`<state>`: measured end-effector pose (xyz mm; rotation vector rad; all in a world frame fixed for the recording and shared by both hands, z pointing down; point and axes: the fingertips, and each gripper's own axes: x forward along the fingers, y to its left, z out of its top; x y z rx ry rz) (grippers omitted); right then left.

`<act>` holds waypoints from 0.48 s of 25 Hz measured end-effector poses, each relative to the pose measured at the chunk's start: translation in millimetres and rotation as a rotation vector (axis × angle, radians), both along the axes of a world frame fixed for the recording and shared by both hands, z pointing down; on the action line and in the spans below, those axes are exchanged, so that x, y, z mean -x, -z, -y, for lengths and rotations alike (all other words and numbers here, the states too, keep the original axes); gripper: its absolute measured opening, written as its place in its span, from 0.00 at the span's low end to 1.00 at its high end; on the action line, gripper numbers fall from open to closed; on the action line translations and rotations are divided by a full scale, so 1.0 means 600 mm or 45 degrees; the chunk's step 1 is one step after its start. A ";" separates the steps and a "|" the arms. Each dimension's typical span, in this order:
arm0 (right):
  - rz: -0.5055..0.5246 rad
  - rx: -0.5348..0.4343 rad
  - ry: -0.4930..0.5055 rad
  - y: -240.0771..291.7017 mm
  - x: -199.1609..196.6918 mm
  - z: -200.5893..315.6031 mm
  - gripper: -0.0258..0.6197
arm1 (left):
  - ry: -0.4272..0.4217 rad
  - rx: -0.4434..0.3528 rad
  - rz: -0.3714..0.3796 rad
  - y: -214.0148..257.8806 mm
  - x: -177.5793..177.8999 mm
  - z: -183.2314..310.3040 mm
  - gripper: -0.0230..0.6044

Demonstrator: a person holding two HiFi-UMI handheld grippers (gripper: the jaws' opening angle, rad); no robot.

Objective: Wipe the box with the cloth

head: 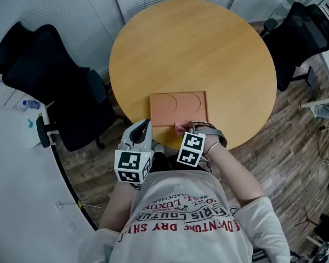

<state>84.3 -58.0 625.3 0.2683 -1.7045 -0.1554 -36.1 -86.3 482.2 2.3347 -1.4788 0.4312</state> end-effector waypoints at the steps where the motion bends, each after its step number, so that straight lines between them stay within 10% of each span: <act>1: -0.007 -0.003 0.001 0.002 -0.006 -0.002 0.09 | -0.006 -0.005 0.000 0.002 -0.003 0.001 0.05; 12: 0.054 -0.117 -0.068 0.084 -0.042 0.038 0.09 | -0.041 -0.021 0.002 0.012 -0.025 0.008 0.05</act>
